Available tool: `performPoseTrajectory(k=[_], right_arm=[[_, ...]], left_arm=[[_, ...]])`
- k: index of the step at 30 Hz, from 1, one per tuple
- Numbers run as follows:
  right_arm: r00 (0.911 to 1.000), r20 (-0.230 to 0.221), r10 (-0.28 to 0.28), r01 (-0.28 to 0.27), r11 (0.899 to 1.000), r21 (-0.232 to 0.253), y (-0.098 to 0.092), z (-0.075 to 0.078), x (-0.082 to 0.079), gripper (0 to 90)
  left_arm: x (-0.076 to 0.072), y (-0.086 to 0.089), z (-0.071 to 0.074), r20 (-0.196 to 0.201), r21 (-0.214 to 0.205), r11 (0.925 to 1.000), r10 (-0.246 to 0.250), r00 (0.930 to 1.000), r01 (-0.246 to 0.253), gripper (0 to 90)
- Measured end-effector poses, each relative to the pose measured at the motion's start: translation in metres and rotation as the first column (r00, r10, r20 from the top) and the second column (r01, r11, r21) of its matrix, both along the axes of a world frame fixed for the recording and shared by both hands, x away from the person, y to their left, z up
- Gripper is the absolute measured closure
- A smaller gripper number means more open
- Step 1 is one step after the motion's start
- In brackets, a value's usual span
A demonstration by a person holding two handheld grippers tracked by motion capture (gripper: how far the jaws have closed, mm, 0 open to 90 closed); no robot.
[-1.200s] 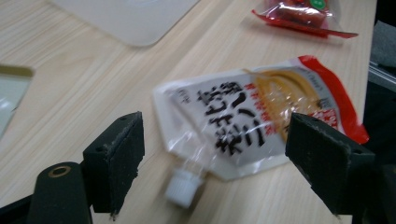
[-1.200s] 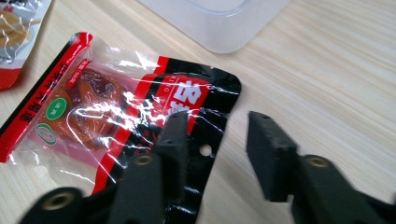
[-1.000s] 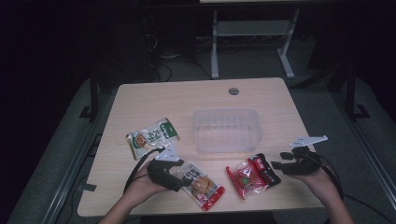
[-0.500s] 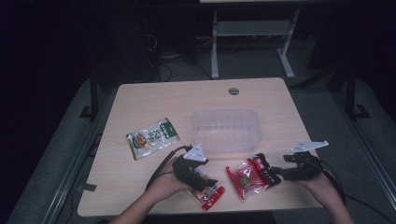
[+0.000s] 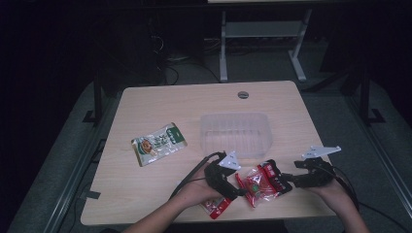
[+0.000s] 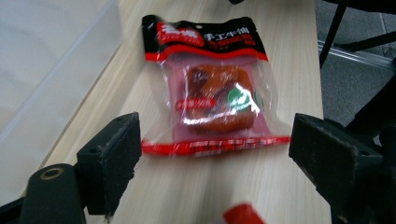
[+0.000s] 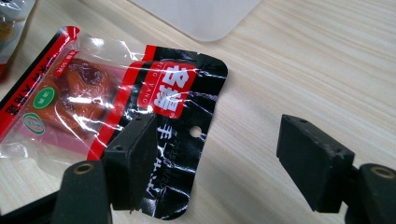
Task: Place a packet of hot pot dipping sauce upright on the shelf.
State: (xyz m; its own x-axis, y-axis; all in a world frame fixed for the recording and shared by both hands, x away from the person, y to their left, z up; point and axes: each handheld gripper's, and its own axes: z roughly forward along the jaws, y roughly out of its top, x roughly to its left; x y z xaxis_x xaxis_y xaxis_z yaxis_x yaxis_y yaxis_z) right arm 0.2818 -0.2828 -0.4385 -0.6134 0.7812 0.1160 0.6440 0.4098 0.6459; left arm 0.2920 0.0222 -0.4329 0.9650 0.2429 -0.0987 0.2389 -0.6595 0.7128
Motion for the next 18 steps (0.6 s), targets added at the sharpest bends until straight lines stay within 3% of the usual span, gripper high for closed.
performPoseTrajectory(k=[8,9,16,18], right_arm=[[0.9999,0.013,-0.004,0.004,1.000,0.004,-0.001,0.001,0.000,28.3],[0.9998,0.017,-0.003,0.003,1.000,0.003,-0.001,0.001,0.000,28.4],[0.9997,0.020,-0.011,0.011,1.000,0.003,-0.002,0.002,0.000,28.4],[0.9997,0.021,-0.009,0.009,1.000,0.005,-0.002,0.002,0.000,28.4]], left_arm=[[0.004,-0.027,-0.010,0.015,0.022,0.9997,0.011,0.9998,-0.012,10.8],[0.005,-0.032,-0.014,0.031,0.035,0.9994,0.009,0.9995,-0.010,10.8],[0.009,-0.042,-0.022,0.034,0.052,0.9985,0.012,0.9993,-0.014,10.7],[0.009,-0.044,-0.025,0.019,0.054,0.9984,0.012,0.9997,-0.013,10.7]])
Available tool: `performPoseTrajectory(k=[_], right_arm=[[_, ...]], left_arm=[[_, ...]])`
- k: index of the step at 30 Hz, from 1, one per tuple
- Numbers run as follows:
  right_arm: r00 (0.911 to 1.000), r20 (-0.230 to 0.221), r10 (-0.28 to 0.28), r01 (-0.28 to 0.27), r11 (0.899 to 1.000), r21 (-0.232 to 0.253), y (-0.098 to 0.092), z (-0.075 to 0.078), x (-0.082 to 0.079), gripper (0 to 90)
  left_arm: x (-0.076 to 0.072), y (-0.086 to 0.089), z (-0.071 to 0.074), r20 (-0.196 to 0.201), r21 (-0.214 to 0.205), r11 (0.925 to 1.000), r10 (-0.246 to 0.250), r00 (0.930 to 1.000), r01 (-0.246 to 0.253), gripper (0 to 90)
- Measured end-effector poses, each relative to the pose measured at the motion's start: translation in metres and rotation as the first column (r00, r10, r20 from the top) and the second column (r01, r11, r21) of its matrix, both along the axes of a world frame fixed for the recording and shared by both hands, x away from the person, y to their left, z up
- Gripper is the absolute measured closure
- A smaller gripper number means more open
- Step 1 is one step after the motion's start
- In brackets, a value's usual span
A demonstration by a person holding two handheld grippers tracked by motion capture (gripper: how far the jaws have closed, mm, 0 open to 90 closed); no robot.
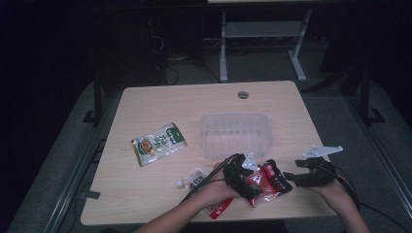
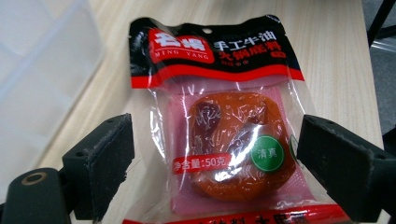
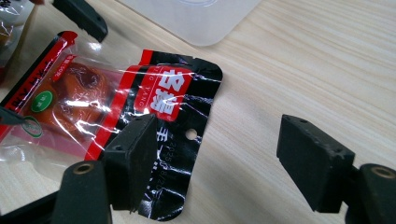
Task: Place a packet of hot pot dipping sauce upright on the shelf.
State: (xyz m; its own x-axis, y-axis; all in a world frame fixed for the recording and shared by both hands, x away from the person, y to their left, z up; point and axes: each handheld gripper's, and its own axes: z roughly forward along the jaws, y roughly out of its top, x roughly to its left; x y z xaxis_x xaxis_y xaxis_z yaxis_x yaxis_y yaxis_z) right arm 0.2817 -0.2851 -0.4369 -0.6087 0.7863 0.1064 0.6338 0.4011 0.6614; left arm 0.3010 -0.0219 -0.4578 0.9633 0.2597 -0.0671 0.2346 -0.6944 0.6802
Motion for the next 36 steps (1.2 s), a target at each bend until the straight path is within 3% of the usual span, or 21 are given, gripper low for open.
performPoseTrajectory(k=[14,16,25,30,36], right_arm=[[1.0000,0.004,0.000,0.000,1.000,-0.001,0.000,0.001,0.000,28.5],[1.0000,0.004,-0.003,0.003,1.000,0.001,0.000,0.001,0.000,28.5],[1.0000,0.003,-0.007,0.007,1.000,0.004,0.000,0.001,0.000,28.7],[0.9999,0.010,-0.011,0.011,1.000,0.015,0.000,0.001,0.000,28.8],[0.9999,0.011,-0.012,0.012,1.000,0.015,0.000,0.001,0.000,28.8]], left_arm=[[0.002,-0.003,-0.007,-0.016,0.006,0.9999,0.010,0.9998,-0.010,10.2],[0.002,-0.004,-0.010,-0.035,0.017,0.9998,0.010,0.9993,-0.010,10.3],[0.000,-0.005,-0.010,-0.019,0.031,0.9994,0.018,0.9997,-0.018,11.2],[-0.002,-0.005,-0.009,-0.011,0.038,0.9993,0.003,0.9999,-0.002,21.6],[-0.004,-0.005,-0.008,0.002,0.055,0.9984,-0.009,1.0000,0.009,27.4]])
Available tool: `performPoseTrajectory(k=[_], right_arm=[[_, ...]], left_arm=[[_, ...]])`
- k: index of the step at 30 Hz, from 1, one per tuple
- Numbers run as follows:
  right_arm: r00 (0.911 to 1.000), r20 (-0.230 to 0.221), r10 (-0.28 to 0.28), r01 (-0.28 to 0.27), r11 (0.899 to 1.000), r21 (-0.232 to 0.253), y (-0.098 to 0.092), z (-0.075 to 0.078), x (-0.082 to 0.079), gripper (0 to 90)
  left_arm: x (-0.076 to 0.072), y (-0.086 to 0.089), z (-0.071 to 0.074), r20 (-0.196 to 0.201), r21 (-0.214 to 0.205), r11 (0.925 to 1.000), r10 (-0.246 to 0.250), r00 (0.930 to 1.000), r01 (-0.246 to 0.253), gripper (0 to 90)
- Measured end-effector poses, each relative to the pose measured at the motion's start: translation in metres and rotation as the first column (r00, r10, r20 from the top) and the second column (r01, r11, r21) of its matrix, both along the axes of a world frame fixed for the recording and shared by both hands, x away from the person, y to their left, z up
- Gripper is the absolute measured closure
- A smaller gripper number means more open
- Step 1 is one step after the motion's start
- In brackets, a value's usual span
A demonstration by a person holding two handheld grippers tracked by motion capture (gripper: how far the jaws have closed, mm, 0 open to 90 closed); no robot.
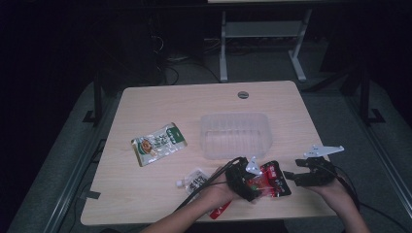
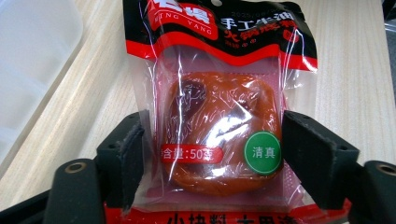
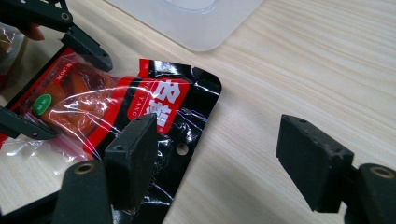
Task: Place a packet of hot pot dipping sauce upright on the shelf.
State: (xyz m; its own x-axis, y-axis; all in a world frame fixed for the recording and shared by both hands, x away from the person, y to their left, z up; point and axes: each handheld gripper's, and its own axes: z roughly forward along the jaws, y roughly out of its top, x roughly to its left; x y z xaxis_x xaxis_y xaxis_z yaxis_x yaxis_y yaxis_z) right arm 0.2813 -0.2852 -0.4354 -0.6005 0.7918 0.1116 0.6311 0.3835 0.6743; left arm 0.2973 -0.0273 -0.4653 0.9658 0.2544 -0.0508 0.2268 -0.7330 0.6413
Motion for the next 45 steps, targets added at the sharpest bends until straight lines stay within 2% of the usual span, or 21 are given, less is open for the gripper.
performPoseTrajectory(k=[3,5,6,11,15,18,22,26,27,33,36,37,38,39,40,41,45], right_arm=[[1.0000,-0.001,-0.002,0.002,1.000,0.000,0.000,0.000,0.000,28.8],[1.0000,0.002,-0.002,0.002,1.000,0.000,0.000,0.000,0.000,28.8],[1.0000,0.002,-0.002,0.002,1.000,0.000,0.000,0.000,0.000,28.8],[0.9999,0.002,-0.010,0.010,1.000,0.004,-0.002,0.001,0.000,28.8],[0.9999,0.008,-0.012,0.012,1.000,0.006,-0.003,0.001,0.000,28.8],[0.9999,0.010,-0.012,0.012,1.000,0.006,-0.004,0.002,0.000,28.8],[0.9995,0.025,-0.019,0.018,1.000,0.012,-0.007,0.004,0.000,28.9],[0.9990,0.038,-0.022,0.021,0.999,0.034,-0.008,0.009,-0.002,30.1],[0.9992,0.036,-0.017,0.015,0.999,0.053,-0.007,0.012,-0.002,30.2],[0.9981,0.056,0.027,-0.032,0.996,0.086,0.005,0.021,0.000,30.2],[0.9964,0.064,0.056,-0.064,0.990,0.127,0.015,0.027,0.003,30.1],[0.9956,0.065,0.068,-0.077,0.985,0.151,0.020,0.030,0.004,30.2],[0.9925,0.077,0.095,-0.108,0.977,0.186,0.030,0.035,0.007,30.2],[0.9925,0.077,0.095,-0.108,0.977,0.186,0.030,0.035,0.007,30.2],[0.9895,0.076,0.123,-0.136,0.967,0.215,0.039,0.038,0.010,30.2],[0.9895,0.076,0.123,-0.136,0.967,0.215,0.039,0.038,0.010,30.2],[0.9796,0.048,0.195,-0.201,0.943,0.265,0.065,0.040,0.016,30.9]], left_arm=[[0.000,0.001,0.001,0.010,-0.001,1.0000,0.000,1.0000,0.000,32.8],[-0.004,0.000,0.004,0.044,0.013,0.9997,-0.023,0.9988,0.022,39.0],[-0.005,0.000,0.004,0.051,0.017,0.9996,-0.025,0.9984,0.024,39.0],[-0.002,0.003,0.007,0.038,0.017,0.9988,-0.046,0.9982,0.046,41.3],[0.000,0.005,0.008,0.005,-0.006,0.9994,-0.034,0.9994,0.034,41.6],[0.000,0.010,0.011,-0.003,-0.017,0.9993,-0.032,0.9995,0.032,41.6],[0.001,0.019,0.020,-0.018,-0.052,0.9983,-0.027,0.9995,0.026,41.7],[0.000,0.032,0.035,-0.006,-0.071,0.9969,-0.036,0.9993,0.035,41.7],[-0.001,0.035,0.037,-0.008,-0.083,0.9961,-0.031,0.9995,0.030,41.7],[-0.005,0.062,0.050,0.013,-0.092,0.9954,-0.028,0.9995,0.029,41.7],[-0.009,0.078,0.053,0.013,-0.101,0.9948,-0.008,0.9999,0.009,41.6],[-0.009,0.082,0.053,0.014,-0.101,0.9949,-0.006,0.9999,0.008,41.6],[-0.010,0.089,0.054,0.015,-0.105,0.9944,0.002,0.9999,0.000,41.6],[-0.010,0.093,0.054,0.014,-0.106,0.9944,0.006,0.9999,-0.005,41.6],[-0.011,0.098,0.054,0.020,-0.107,0.9942,0.011,0.9997,-0.009,41.6],[-0.011,0.103,0.055,0.019,-0.114,0.9934,0.021,0.9996,-0.018,41.6],[-0.014,0.120,0.057,0.030,-0.127,0.9910,0.044,0.9986,-0.040,41.6]])
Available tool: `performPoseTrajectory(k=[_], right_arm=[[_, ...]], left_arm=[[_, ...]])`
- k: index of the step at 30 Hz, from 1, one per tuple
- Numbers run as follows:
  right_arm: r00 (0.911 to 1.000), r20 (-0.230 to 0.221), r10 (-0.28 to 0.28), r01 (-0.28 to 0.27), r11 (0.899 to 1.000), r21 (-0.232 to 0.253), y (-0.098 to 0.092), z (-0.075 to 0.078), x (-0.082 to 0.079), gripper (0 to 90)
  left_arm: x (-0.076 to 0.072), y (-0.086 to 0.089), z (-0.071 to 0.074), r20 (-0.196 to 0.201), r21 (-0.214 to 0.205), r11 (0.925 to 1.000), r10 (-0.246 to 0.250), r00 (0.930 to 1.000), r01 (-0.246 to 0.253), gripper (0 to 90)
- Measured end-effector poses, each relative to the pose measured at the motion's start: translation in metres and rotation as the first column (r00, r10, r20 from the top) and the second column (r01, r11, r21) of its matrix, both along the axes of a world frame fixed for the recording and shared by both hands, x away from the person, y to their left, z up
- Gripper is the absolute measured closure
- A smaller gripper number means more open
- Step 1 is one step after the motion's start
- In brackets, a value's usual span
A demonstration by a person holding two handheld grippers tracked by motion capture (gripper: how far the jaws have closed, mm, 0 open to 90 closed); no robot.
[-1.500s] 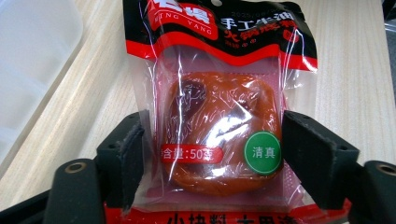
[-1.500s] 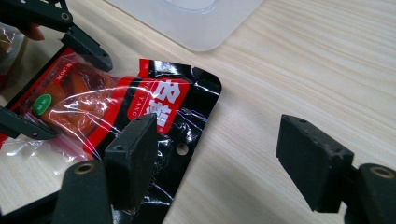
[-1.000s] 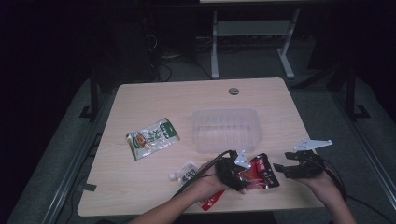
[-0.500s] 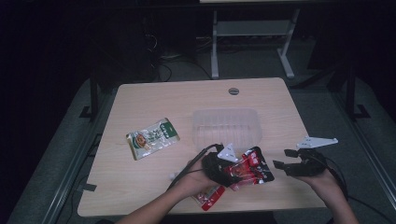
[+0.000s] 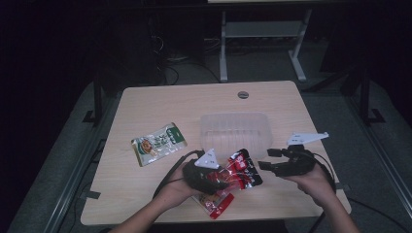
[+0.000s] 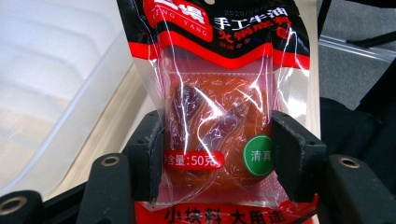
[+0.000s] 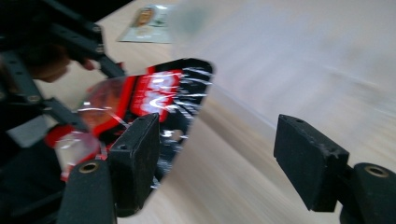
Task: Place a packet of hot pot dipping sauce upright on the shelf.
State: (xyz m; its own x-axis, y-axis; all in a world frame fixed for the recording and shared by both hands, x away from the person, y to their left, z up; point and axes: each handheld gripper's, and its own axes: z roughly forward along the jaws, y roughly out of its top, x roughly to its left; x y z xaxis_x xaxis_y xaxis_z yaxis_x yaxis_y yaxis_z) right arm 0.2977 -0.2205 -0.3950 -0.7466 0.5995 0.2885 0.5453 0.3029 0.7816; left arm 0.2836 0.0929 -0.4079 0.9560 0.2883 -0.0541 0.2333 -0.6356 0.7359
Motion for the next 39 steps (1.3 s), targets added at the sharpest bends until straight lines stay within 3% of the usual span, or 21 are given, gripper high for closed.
performPoseTrajectory(k=[5,11,17,21,25,35,39], right_arm=[[0.9950,-0.021,0.098,-0.098,0.995,0.000,0.036,0.000,0.007,31.4],[0.9886,-0.048,0.142,-0.143,0.990,-0.012,0.059,-0.006,0.013,31.7],[0.9815,-0.092,0.168,-0.167,0.986,0.024,0.059,-0.013,0.012,34.8],[0.9735,-0.117,0.196,-0.191,0.980,0.060,0.059,-0.016,0.011,40.8],[0.9698,-0.136,0.203,-0.195,0.978,0.067,0.059,-0.017,0.012,47.6],[0.9626,-0.137,0.234,-0.225,0.971,0.078,0.056,-0.017,0.012,70.3],[0.9617,-0.112,0.250,-0.241,0.966,0.091,0.055,-0.016,0.012,78.9]], left_arm=[[-0.003,0.018,0.002,0.024,-0.005,0.9999,0.015,0.9996,-0.015,41.6],[-0.005,0.027,0.003,0.035,-0.032,0.9993,0.020,0.9992,-0.019,41.6],[-0.007,0.020,-0.001,0.053,-0.026,0.9996,0.008,0.9986,-0.007,41.6],[-0.007,0.017,-0.002,0.067,-0.020,0.9998,0.009,0.9977,-0.007,41.6],[-0.007,0.016,-0.003,0.079,-0.013,0.9999,0.008,0.9969,-0.007,41.6],[-0.005,0.015,-0.006,0.095,-0.005,1.0000,0.008,0.9955,-0.007,41.6],[-0.005,0.013,-0.006,0.097,-0.010,0.9999,0.004,0.9953,-0.003,41.6]])
